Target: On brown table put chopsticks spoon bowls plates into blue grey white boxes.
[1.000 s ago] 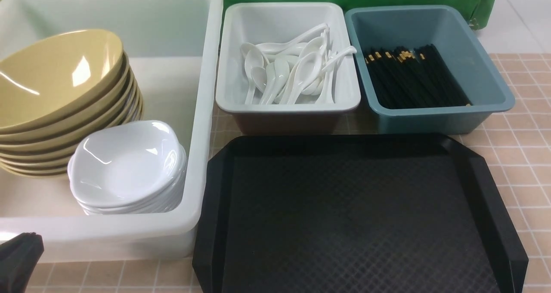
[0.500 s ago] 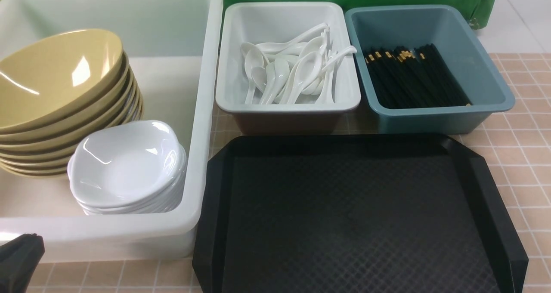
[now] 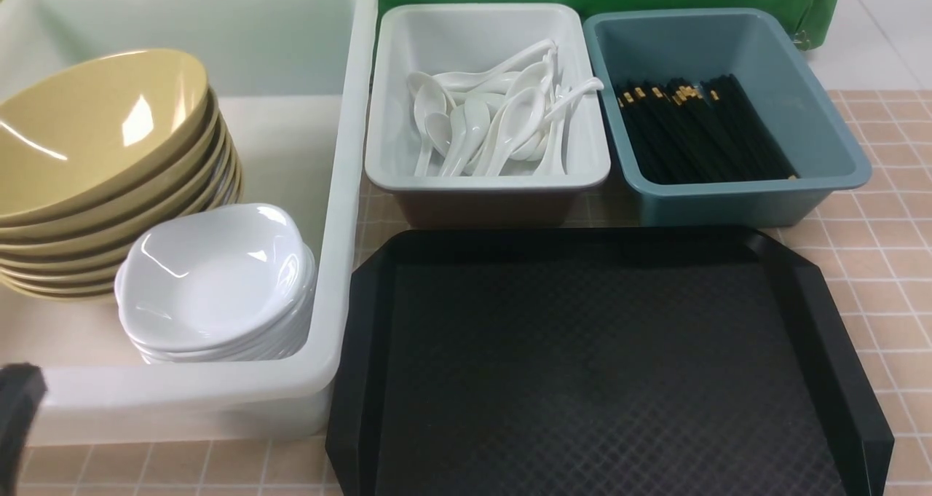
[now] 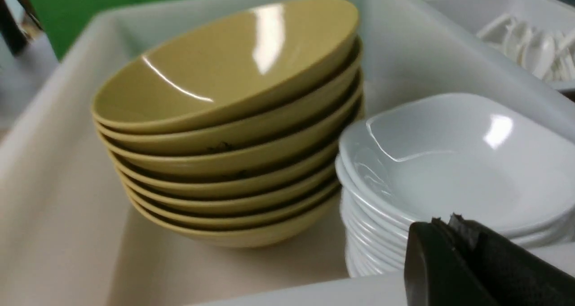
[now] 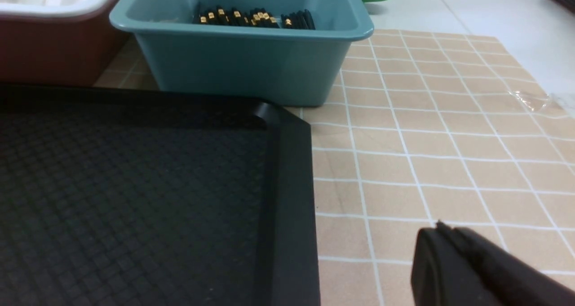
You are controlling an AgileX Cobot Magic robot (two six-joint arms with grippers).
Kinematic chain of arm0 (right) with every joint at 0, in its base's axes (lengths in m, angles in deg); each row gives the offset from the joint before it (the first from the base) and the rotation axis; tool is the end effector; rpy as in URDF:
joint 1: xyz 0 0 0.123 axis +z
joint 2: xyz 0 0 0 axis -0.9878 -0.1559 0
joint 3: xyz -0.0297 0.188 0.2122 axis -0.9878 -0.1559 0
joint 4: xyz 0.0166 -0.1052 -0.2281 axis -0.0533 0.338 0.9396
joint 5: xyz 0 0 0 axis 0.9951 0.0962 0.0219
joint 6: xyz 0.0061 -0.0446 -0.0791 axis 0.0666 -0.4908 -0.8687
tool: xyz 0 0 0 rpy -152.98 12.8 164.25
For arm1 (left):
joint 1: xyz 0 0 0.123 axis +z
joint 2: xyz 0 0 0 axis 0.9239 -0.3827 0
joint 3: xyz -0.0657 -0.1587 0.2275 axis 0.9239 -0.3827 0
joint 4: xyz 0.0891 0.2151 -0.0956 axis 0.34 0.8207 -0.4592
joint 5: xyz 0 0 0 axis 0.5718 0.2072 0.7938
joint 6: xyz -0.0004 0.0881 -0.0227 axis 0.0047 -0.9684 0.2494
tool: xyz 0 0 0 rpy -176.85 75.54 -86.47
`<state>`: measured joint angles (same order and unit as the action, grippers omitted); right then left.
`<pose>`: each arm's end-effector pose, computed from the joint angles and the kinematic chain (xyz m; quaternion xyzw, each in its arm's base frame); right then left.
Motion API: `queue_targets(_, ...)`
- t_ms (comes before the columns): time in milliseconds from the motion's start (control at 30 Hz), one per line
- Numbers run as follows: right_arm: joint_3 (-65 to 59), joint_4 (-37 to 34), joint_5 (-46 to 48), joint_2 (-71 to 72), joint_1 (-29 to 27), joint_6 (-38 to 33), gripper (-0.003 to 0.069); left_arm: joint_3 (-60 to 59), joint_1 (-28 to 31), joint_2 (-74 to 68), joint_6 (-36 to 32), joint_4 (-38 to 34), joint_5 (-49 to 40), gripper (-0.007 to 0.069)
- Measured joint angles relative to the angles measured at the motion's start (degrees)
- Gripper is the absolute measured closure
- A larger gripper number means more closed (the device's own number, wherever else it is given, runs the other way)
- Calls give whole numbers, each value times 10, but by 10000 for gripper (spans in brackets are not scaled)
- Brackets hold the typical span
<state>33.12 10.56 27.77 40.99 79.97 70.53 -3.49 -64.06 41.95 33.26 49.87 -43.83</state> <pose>0.0539 -0.0044 0.1765 0.0050 0.7870 -0.0311 0.6161 0.0522 -0.0038 0.2356 0.0565 0.7490 0.0387 0.6590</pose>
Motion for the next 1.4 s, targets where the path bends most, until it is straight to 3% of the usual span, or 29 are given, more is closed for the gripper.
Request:
queue_targets(200, 0, 0, 0, 0, 0, 0, 617, -82, 7, 38, 90, 94, 83, 636)
queue_targets(600, 1, 0, 3, 0, 0, 1, 612, -108, -37, 39, 197, 124, 15, 636)
queue_targets(1400, 1, 0, 3, 0, 0, 1, 596, -108, -24, 39, 210, 124, 13, 636)
